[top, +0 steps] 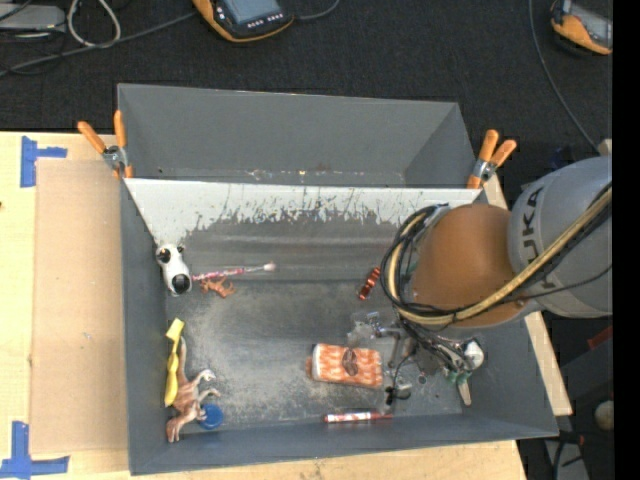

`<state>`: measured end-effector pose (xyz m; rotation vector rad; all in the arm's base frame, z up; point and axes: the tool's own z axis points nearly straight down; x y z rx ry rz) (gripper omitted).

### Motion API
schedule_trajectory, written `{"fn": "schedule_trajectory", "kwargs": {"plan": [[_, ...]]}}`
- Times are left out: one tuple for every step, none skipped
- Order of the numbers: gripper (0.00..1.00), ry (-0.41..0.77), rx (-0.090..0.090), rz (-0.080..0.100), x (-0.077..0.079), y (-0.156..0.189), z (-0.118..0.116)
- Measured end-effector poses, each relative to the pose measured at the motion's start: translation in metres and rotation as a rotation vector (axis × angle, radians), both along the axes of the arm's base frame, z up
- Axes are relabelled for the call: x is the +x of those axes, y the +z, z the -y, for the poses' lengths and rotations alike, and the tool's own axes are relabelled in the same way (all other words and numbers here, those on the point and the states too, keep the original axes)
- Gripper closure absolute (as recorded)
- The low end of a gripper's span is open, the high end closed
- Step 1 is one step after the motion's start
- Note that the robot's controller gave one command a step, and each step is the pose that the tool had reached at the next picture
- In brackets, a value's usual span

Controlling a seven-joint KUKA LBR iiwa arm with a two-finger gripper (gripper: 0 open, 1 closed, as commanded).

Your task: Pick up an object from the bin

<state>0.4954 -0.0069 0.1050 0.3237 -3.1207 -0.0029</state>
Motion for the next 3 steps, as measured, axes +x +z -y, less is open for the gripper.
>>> {"fn": "schedule_trajectory", "kwargs": {"plan": [[1.0,0.109,0.003,0.008,0.0,-0.035,-0.017],[1.0,0.11,0.003,0.008,0.0,-0.035,-0.017],[1.0,0.155,0.004,0.002,-0.002,0.032,-0.022]]}}
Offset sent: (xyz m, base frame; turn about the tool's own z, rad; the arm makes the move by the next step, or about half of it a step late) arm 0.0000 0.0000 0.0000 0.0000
